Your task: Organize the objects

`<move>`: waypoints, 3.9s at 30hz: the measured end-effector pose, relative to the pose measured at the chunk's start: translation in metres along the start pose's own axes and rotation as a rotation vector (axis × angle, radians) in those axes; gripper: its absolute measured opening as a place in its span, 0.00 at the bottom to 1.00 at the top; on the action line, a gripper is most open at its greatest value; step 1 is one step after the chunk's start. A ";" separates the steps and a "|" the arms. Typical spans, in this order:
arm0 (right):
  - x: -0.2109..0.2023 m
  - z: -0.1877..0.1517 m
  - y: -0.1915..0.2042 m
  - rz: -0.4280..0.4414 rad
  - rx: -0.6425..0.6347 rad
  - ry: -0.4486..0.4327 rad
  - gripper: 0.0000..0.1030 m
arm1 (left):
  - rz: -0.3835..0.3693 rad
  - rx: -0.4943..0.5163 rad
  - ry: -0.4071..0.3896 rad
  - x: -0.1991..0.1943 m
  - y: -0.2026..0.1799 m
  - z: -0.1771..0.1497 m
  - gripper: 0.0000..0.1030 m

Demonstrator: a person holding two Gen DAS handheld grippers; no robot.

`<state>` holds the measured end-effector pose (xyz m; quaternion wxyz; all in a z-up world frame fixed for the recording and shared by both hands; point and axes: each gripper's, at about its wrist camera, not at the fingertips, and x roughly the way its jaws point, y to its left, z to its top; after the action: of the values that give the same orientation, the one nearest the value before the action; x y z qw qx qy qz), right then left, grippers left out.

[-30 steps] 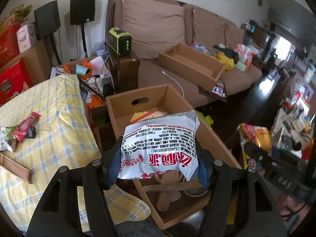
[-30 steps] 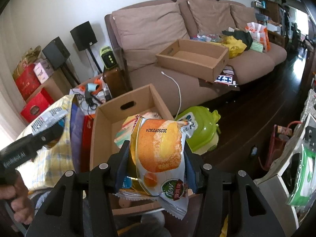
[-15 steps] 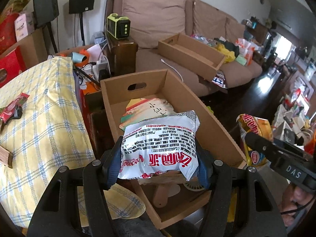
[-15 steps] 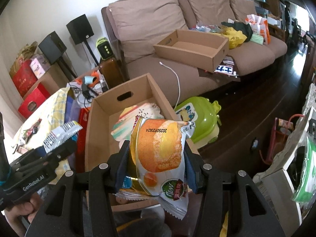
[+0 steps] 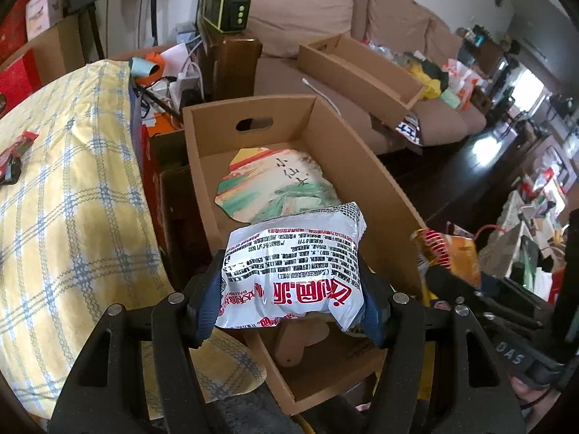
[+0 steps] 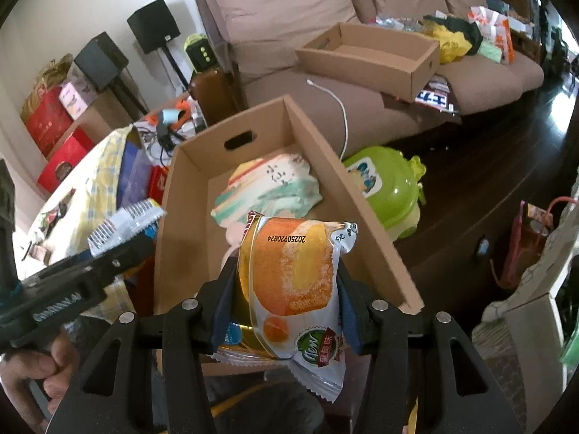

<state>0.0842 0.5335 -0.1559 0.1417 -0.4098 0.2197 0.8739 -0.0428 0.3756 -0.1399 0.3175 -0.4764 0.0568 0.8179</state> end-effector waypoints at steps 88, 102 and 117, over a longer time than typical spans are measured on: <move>0.014 -0.006 0.005 -0.052 0.006 0.059 0.76 | -0.032 -0.079 0.011 -0.022 0.028 0.017 0.77; -0.005 0.000 -0.017 -0.137 0.151 -0.081 0.80 | 0.307 -0.421 -0.443 -0.224 0.216 0.043 0.82; 0.004 0.011 0.045 -0.092 -0.021 -0.078 0.80 | 0.617 -0.654 -0.376 -0.286 0.373 -0.015 0.83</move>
<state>0.0549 0.5001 -0.1410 0.1859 -0.3868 0.1857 0.8839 -0.1474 -0.0587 0.0068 -0.1013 -0.3559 -0.1230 0.9208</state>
